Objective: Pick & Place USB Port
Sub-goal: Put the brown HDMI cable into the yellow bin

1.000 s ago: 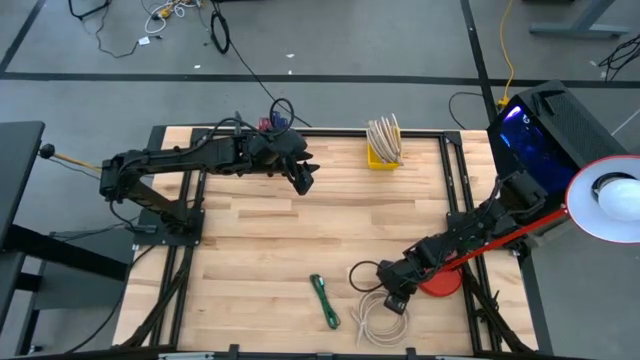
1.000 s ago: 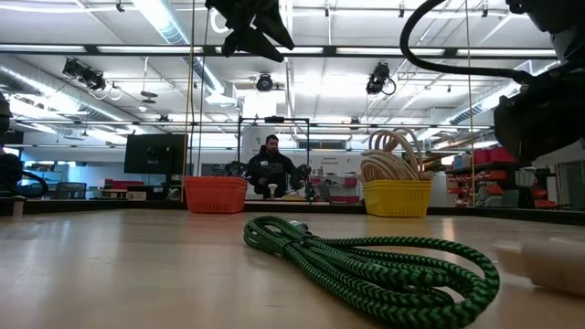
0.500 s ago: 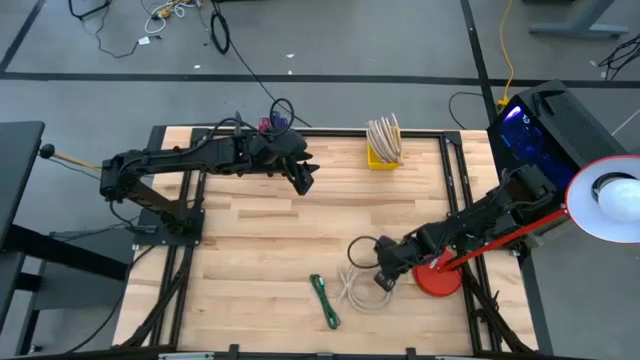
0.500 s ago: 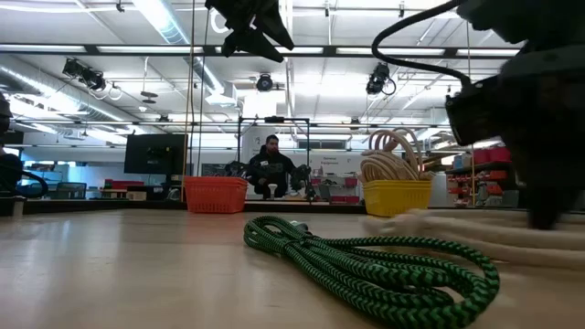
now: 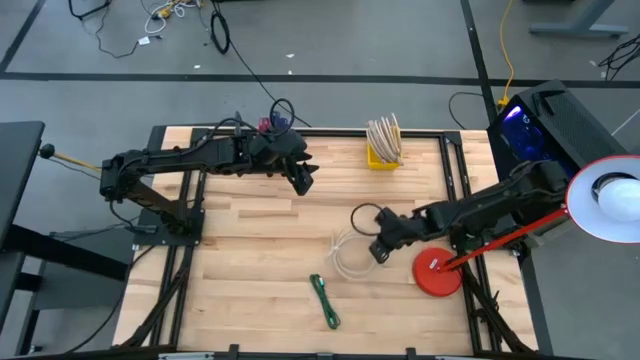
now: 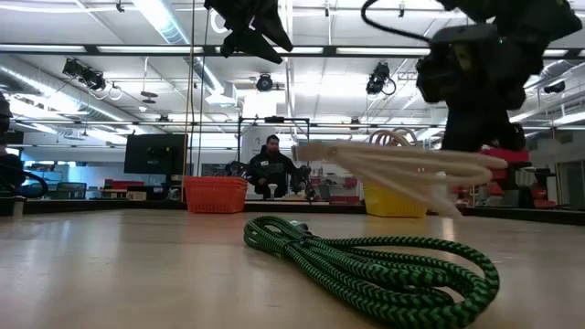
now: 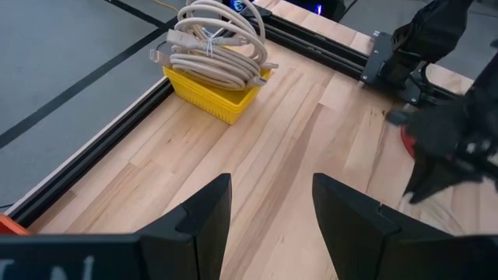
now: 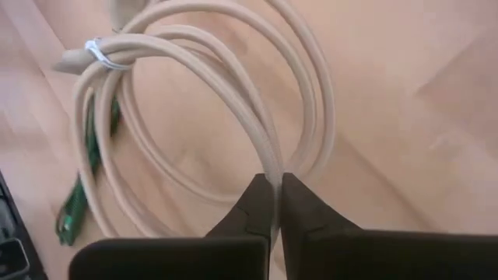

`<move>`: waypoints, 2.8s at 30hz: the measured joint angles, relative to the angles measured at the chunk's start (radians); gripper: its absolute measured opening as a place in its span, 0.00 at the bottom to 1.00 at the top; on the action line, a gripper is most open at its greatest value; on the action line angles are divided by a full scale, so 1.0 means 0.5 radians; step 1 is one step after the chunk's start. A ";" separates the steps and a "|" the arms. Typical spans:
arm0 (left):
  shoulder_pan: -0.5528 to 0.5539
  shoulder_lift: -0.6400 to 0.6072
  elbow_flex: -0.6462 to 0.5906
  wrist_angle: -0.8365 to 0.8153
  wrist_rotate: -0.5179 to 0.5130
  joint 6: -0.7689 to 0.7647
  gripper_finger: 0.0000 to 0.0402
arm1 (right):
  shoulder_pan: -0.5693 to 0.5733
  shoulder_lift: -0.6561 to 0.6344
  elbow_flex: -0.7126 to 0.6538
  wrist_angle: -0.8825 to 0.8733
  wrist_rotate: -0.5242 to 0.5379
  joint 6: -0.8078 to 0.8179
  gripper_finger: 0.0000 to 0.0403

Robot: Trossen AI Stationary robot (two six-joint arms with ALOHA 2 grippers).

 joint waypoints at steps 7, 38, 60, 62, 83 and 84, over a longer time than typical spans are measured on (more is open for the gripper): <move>0.000 0.000 0.000 0.000 0.000 0.004 0.46 | -0.161 -0.404 0.002 -0.064 0.247 -0.132 0.00; 0.000 0.000 0.000 0.028 0.001 -0.056 0.46 | -1.333 -1.198 0.009 0.170 0.551 -0.665 0.00; 0.000 0.000 0.000 0.024 0.000 -0.094 0.46 | -2.228 -0.904 0.008 0.300 -0.078 -0.627 0.00; 0.000 0.000 0.000 0.022 0.000 -0.099 0.46 | -2.290 -0.840 0.008 0.305 -0.183 -0.640 0.00; 0.007 0.000 0.000 0.020 -0.077 -0.085 0.46 | -2.432 -0.407 0.008 0.373 -0.488 -0.778 0.00; 0.006 0.000 0.000 0.020 -0.077 -0.085 0.46 | -2.436 -0.400 0.008 0.370 -0.498 -0.786 0.00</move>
